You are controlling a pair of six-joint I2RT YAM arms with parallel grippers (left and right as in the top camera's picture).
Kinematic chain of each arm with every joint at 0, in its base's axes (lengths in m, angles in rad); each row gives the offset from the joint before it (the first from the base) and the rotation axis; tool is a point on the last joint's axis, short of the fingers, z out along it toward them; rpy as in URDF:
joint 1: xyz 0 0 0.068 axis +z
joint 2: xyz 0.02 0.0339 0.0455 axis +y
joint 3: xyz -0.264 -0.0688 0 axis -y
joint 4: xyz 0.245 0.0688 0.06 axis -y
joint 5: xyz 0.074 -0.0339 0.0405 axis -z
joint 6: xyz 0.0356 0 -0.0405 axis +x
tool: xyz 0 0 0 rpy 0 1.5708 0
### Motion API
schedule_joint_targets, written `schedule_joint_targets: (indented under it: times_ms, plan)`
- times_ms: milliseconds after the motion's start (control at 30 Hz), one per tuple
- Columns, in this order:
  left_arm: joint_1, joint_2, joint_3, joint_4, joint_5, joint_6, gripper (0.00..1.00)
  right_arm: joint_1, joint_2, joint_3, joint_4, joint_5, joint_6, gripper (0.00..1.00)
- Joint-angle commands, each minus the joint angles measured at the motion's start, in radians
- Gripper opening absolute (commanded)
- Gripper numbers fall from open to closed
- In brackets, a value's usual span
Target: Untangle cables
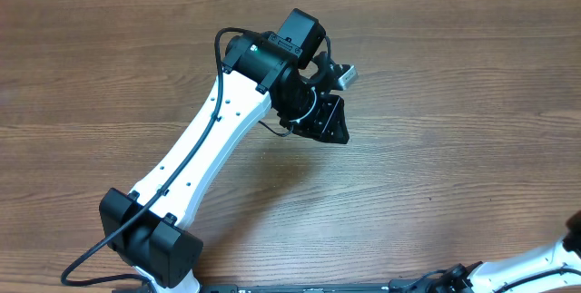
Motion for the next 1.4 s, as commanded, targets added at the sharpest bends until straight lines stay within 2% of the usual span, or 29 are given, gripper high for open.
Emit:
schedule_joint_targets:
  times_ms: [0,167,300,400,600,667,700,833,967,1067,1133,1167,1267,1367]
  plan:
    - [0.015,-0.021,0.028,-0.034,0.019,0.047,0.16,0.108,-0.101,0.02,0.001,-0.087,-0.114,1.0]
    - [0.142,-0.11,0.121,-0.062,0.008,0.108,0.17,0.285,-0.207,0.02,-0.014,-0.087,-0.127,1.0]
    - [0.285,-0.21,0.163,-0.05,-0.118,0.109,0.17,0.51,-0.31,0.02,-0.051,-0.085,-0.127,1.0]
    - [0.363,-0.267,0.163,-0.068,-0.145,0.108,0.17,0.657,-0.374,0.02,-0.082,-0.051,-0.127,1.0]
    - [0.439,-0.404,0.161,-0.089,-0.383,0.114,0.13,1.078,-0.522,0.02,-0.132,0.262,-0.13,1.0]
    - [0.437,-0.446,0.155,-0.101,-0.439,0.114,0.05,1.211,-0.562,0.02,-0.171,0.347,-0.129,1.0]
    - [0.436,-0.472,0.14,-0.1,-0.451,0.115,0.05,1.26,-0.576,0.02,-0.192,0.373,-0.123,1.0]
    - [0.436,-0.639,-0.022,-0.021,-0.513,0.084,0.05,1.445,-0.636,0.018,-0.27,0.524,-0.074,1.0]
    - [0.436,-0.896,-0.268,0.105,-0.558,0.061,0.05,1.63,-0.701,0.015,-0.354,0.794,-0.024,1.0]
    - [0.436,-1.107,-0.472,0.19,-0.571,0.022,0.07,1.799,-0.748,0.015,-0.456,1.03,0.107,1.0]
    - [0.436,-1.182,-0.55,0.213,-0.583,-0.02,0.08,1.876,-0.774,0.015,-0.52,1.139,0.196,1.0]
    - [0.436,-1.227,-0.604,0.22,-0.586,-0.048,0.09,1.931,-0.801,0.014,-0.597,1.253,0.318,1.0]
    - [0.436,-1.254,-0.665,0.22,-0.588,-0.063,0.09,1.976,-0.85,-0.011,-0.688,1.332,0.438,1.0]
    - [0.436,-1.248,-0.69,0.223,-0.587,-0.067,0.13,1.986,-0.899,-0.051,-0.705,1.332,0.443,1.0]
